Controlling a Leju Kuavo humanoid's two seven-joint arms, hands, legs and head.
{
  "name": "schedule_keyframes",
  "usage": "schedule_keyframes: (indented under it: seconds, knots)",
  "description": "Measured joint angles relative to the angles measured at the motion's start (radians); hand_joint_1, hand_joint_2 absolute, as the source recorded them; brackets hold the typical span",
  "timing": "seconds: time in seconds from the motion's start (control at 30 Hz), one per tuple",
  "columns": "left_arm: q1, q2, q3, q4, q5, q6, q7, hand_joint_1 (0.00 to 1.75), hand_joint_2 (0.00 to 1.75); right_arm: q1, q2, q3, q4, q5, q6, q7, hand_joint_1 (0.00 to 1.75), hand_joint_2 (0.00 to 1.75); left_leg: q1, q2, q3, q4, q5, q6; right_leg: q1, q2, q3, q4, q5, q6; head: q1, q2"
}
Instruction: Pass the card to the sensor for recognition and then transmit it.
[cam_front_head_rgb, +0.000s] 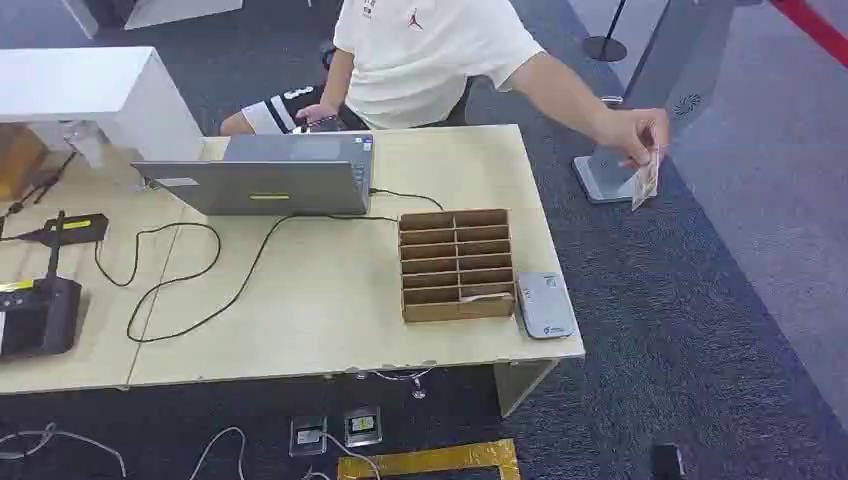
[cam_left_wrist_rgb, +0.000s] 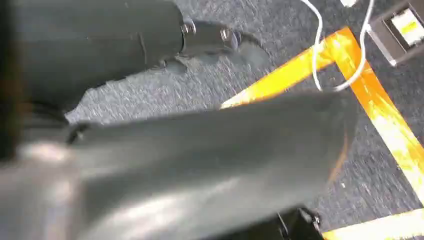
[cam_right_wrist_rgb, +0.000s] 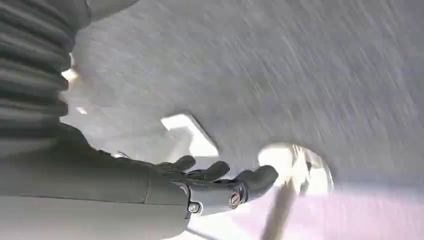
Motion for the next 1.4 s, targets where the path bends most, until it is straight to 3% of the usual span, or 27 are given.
schedule_keyframes:
  seconds: [0.1, 0.23, 0.4, 0.43, 0.47, 0.53, 0.6, 0.63, 0.67, 0.73, 0.83, 0.93, 1.2, 1.4]
  knots:
    - [0.0, -0.011, 0.028, 0.003, -0.028, 0.0, 0.0, 0.0, 0.0, -0.076, -0.097, 0.002, -0.001, 0.001, -0.062, 0.006, 0.0, 1.75, -0.001, 0.0, 0.0, 0.0, 0.001, 0.001, -0.001, 0.0, 0.0, 0.0, 0.002, 0.0, 0.0, 0.0]
    - [0.002, -0.022, 0.061, 0.007, -0.055, 0.0, -0.002, 0.0, 0.0, -0.203, -0.217, 0.051, -0.018, 0.002, -0.063, 0.079, 0.0, 1.75, -0.003, 0.001, 0.0, 0.0, 0.002, 0.003, -0.003, 0.0, 0.0, 0.0, 0.003, 0.002, 0.0, 0.0]
    - [0.006, -0.035, 0.092, 0.012, -0.074, 0.0, -0.003, 0.0, 0.0, -0.328, -0.322, 0.153, -0.048, -0.017, -0.042, 0.133, 0.0, 1.75, -0.003, 0.001, 0.001, 0.0, 0.002, 0.003, -0.003, -0.001, 0.0, 0.0, 0.003, 0.002, 0.0, 0.0]
    - [0.006, -0.037, 0.094, 0.012, -0.082, 0.0, -0.003, 0.0, 0.0, -0.312, -0.326, 0.176, -0.065, -0.07, 0.005, 0.18, 0.0, 1.75, -0.002, 0.0, 0.003, 0.001, 0.002, 0.003, -0.002, -0.001, -0.002, -0.002, 0.003, 0.002, -0.002, 0.0]
    - [0.008, -0.039, 0.098, 0.012, -0.089, 0.0, -0.003, 0.0, 0.0, -0.26, -0.33, 0.213, -0.104, -0.165, 0.089, 0.267, 0.0, 1.75, 0.001, -0.005, 0.005, 0.002, 0.002, 0.004, 0.001, -0.006, 0.004, -0.005, 0.002, 0.002, -0.003, 0.0]
    - [0.016, -0.039, 0.115, 0.013, -0.1, 0.0, -0.003, 0.0, 0.0, -0.121, -0.387, 0.33, -0.245, -0.436, 0.395, 0.507, 0.0, 1.75, 0.004, -0.023, 0.003, 0.001, 0.001, 0.004, 0.004, -0.024, 0.018, -0.009, -0.002, 0.004, 0.009, 0.0]
    - [0.031, -0.041, 0.118, 0.012, -0.104, 0.0, -0.003, 0.0, 0.0, -0.036, -0.418, 0.403, -0.413, -0.547, 0.596, 0.515, 0.0, 1.75, -0.012, -0.021, -0.007, -0.001, 0.001, 0.004, -0.011, -0.02, 0.004, 0.004, -0.003, 0.005, 0.021, 0.0]
    - [0.037, -0.04, 0.12, 0.013, -0.108, -0.001, -0.003, 0.0, 0.0, -0.024, -0.429, 0.456, -0.621, -0.523, 0.65, 0.515, 0.0, 1.75, -0.018, -0.002, -0.024, -0.001, -0.003, 0.005, -0.019, 0.003, -0.006, 0.01, -0.003, 0.005, 0.017, 0.0]
    - [0.037, -0.038, 0.125, 0.012, -0.109, 0.0, -0.003, 0.0, 0.0, -0.02, -0.432, 0.497, -0.784, -0.507, 0.652, 0.515, 0.0, 1.75, -0.019, 0.008, -0.02, -0.002, -0.005, 0.007, -0.02, 0.013, -0.008, 0.011, -0.003, 0.005, 0.014, 0.0]
    - [0.026, -0.038, 0.138, 0.011, -0.11, 0.001, -0.003, 0.0, 0.0, -0.036, -0.442, 0.574, -0.985, -0.496, 0.685, 0.515, 0.0, 1.75, -0.015, 0.012, -0.014, -0.001, -0.005, 0.008, -0.016, 0.016, -0.005, 0.009, -0.003, 0.005, 0.014, 0.0]
    - [0.022, -0.04, 0.14, 0.006, -0.106, 0.0, -0.001, 0.0, 0.0, -0.047, -0.454, 0.661, -1.162, -0.501, 0.718, 0.515, 0.0, 1.75, -0.015, 0.003, -0.011, -0.001, -0.002, 0.009, -0.015, 0.006, -0.001, 0.009, -0.003, 0.005, 0.012, 0.0]
    - [0.04, -0.04, 0.144, -0.012, -0.119, 0.0, 0.006, 0.0, 0.0, -0.083, -0.468, 0.765, -1.334, -0.541, 0.697, 0.515, 0.0, 1.75, -0.015, -0.003, -0.015, -0.001, 0.001, 0.008, -0.015, -0.001, -0.002, 0.009, -0.002, 0.005, 0.012, 0.0]
    - [0.042, -0.039, 0.147, -0.031, -0.099, 0.0, -0.02, 0.0, 0.0, -0.232, -0.533, 1.156, -1.548, -0.628, 0.628, 0.515, 0.0, 1.75, -0.013, -0.006, -0.016, -0.001, 0.001, 0.008, -0.013, -0.002, -0.002, 0.01, -0.003, 0.005, 0.013, 0.0]
    - [0.042, -0.037, 0.148, -0.034, -0.055, 0.0, -0.03, 0.0, 0.0, -0.383, -0.537, 1.516, -1.604, -0.64, 0.65, 0.515, 0.0, 1.75, -0.01, -0.008, -0.016, -0.001, 0.002, 0.006, -0.011, -0.005, -0.001, 0.009, -0.003, 0.005, 0.012, 0.0]
